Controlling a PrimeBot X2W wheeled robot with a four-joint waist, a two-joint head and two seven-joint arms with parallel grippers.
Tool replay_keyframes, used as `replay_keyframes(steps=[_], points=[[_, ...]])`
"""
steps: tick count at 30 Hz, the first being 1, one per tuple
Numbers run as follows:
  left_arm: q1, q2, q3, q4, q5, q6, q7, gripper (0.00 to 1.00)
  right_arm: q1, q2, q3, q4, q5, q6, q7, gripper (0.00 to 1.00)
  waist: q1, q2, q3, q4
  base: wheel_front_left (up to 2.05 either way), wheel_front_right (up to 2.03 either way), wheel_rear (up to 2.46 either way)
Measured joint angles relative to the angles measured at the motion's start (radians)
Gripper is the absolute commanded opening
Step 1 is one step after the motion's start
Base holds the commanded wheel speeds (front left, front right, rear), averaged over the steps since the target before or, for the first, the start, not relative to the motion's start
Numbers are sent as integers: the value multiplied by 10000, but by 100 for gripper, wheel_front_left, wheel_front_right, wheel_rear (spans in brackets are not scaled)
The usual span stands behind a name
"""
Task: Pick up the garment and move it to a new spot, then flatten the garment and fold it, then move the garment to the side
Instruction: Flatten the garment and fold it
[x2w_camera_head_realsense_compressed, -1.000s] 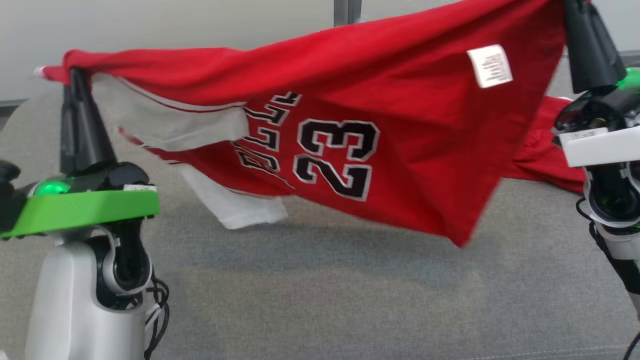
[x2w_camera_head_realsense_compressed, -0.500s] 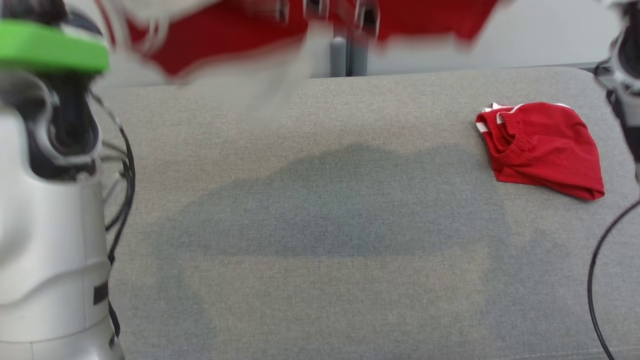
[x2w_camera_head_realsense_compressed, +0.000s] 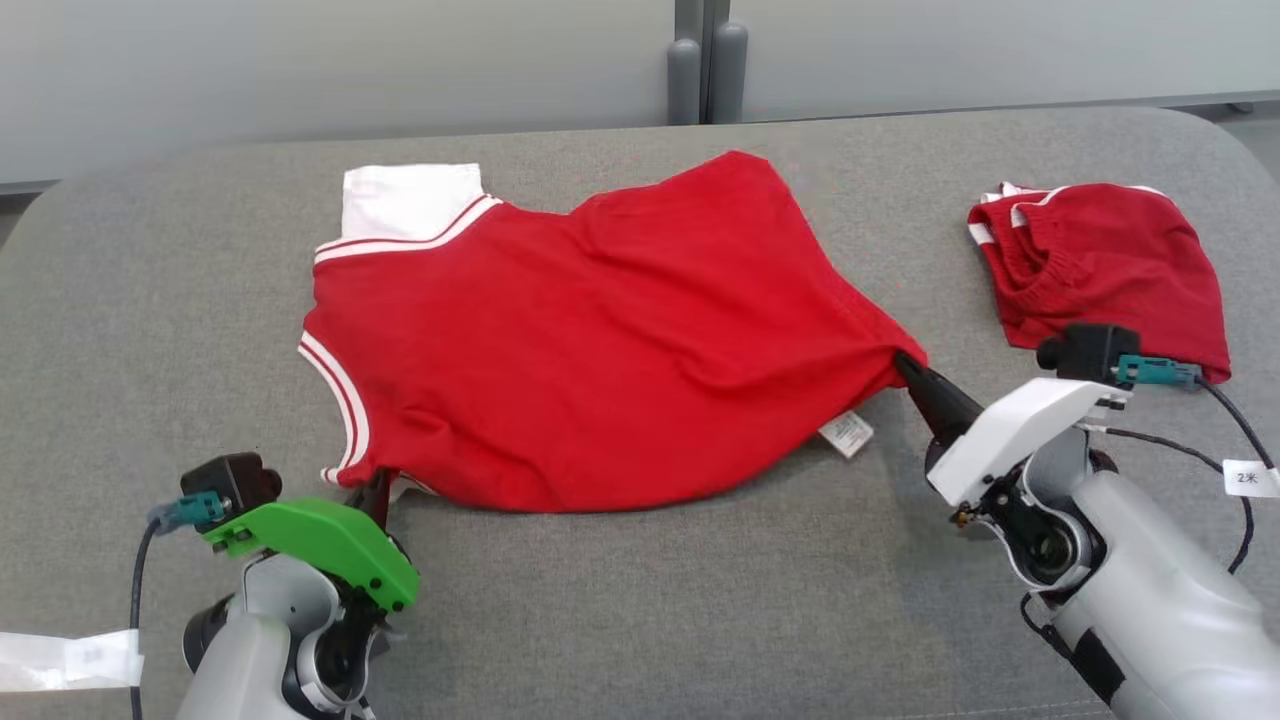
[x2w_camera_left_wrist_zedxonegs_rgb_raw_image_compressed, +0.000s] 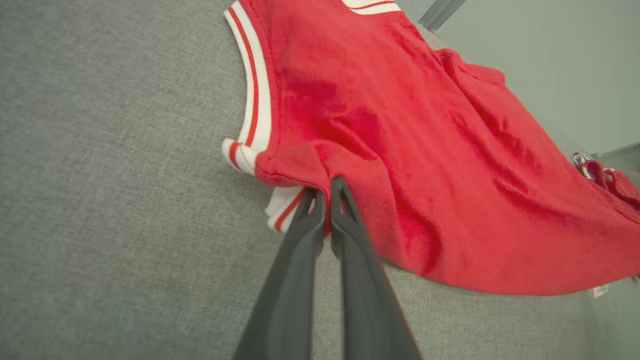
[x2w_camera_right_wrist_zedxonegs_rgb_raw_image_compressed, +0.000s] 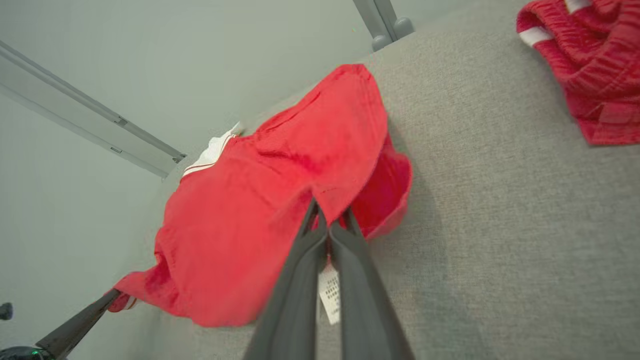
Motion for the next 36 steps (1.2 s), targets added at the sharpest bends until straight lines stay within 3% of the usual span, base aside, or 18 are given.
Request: replay_keyframes(steps=[4, 9, 22, 31, 36], points=[[80, -13, -4, 163, -31, 0, -244, 0, -12, 385, -84, 75, 174, 226, -140, 0, 0, 0, 257, 15, 0, 0, 0], [77, -36, 138, 155, -128, -6, -736, 0, -54, 330, -309, 105, 238, 368, -324, 0, 0, 0, 308, 26, 0, 0, 0], [332, 54, 211, -1536, -366, -635, -1216, 0, 511, -362, -520, -656, 637, 616, -589, 0, 0, 0, -268, 34, 0, 0, 0], [1756, 723, 456, -3622, -640, -658, -617, 0, 1530, -1114, -516, -1942, 1081, 617, -272, 0, 0, 0, -594, 30, 0, 0, 0], [2162, 918, 151, -4188, -859, -608, 458, 0, 1904, -1313, -188, -2512, 1363, 619, 460, 0, 0, 0, -599, 140, 0, 0, 0]])
